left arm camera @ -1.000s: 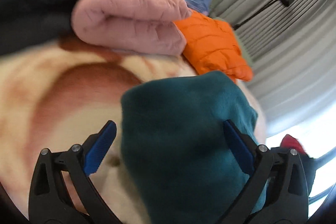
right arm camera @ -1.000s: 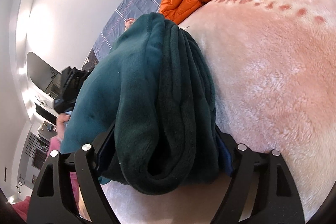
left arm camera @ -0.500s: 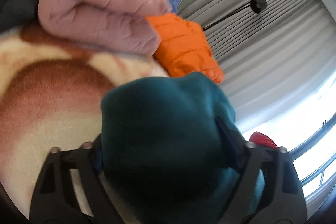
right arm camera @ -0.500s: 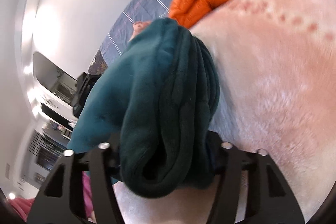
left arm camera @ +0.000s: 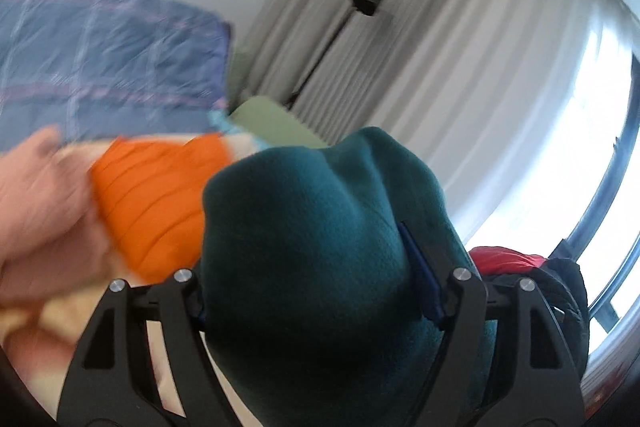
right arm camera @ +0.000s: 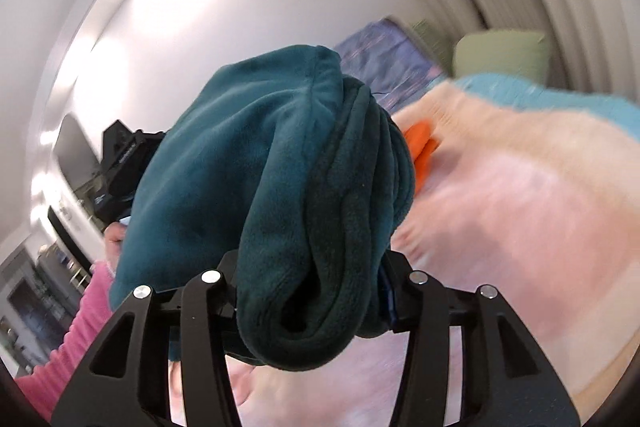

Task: Fold large clothes
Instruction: 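Carry the green bundle with both tools beside the orange jacket and release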

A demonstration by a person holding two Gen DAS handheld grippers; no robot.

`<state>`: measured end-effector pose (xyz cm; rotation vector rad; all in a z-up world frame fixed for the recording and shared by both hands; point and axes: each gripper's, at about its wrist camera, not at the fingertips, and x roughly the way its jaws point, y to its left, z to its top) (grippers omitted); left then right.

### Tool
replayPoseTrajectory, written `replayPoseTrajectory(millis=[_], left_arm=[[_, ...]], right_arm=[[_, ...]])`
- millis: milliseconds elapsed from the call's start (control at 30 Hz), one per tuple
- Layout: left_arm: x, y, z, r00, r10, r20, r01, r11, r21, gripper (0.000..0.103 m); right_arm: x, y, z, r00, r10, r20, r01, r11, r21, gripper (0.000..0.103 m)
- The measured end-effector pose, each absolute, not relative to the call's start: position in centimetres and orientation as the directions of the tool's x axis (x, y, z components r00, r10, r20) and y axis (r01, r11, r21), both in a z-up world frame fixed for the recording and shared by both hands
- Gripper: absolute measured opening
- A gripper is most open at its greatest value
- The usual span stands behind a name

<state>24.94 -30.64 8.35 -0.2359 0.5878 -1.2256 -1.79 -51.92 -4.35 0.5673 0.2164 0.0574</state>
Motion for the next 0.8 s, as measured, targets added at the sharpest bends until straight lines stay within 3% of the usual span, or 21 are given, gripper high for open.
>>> replayPoseTrajectory(millis=[233,367,433,500,567,600,633,667,767,800], left_arm=[[25.6,-46.5,11.2,0.207,-0.912,-0.355,0.879,0.333,-0.341,0.076],[27.9,-56.2,10.6,0.295,-0.860,-0.416,0.858,0.430,-0.281,0.076],[28.9,-60.0,8.8,0.378,-0.798,-0.470,0.818,0.525,-0.234,0.081],[30.0,-63.0,5.1,0.425,-0.716,-0.554,0.774,0.605,-0.188,0.081],[30.1,-64.4,0.7,0.359,-0.731,-0.581,0.813,0.550,-0.190,0.081],[29.6,-65.2,-1.6,0.332,-0.719,-0.611,0.845,0.514,-0.146,0.080],[29.2,-65.3,-3.5,0.410,-0.704,-0.580,0.836,0.544,-0.069,0.078],[29.3,-64.9,-4.4,0.441,-0.706,-0.555,0.824,0.564,-0.062,0.083],[32.2,-63.7,-6.0,0.296,-0.774,-0.560,0.805,0.517,-0.290,0.098],[32.6,-63.6,-6.2,0.298,-0.772,-0.561,0.801,0.522,-0.294,0.101]], right_arm=[[1.8,-64.3,-5.4,0.980,0.012,-0.196,0.118,0.764,0.634,0.049],[5.7,-71.5,-7.7,0.983,-0.047,-0.179,0.160,0.701,0.695,0.049],[7.8,-75.2,-11.3,0.969,-0.111,-0.219,0.238,0.637,0.733,0.053],[10.5,-77.1,-16.5,0.877,-0.250,-0.410,0.476,0.561,0.677,0.049],[10.2,-77.8,-18.2,0.883,-0.244,-0.401,0.468,0.525,0.711,0.046],[9.6,-78.1,-18.4,0.899,-0.241,-0.367,0.438,0.516,0.736,0.047],[9.6,-78.2,-18.5,0.904,-0.233,-0.358,0.427,0.520,0.740,0.047],[10.0,-78.1,-18.5,0.898,-0.236,-0.372,0.440,0.530,0.725,0.047],[10.2,-77.7,-18.4,0.885,-0.267,-0.382,0.465,0.550,0.693,0.050],[10.5,-77.7,-18.4,0.885,-0.266,-0.381,0.464,0.549,0.695,0.050]])
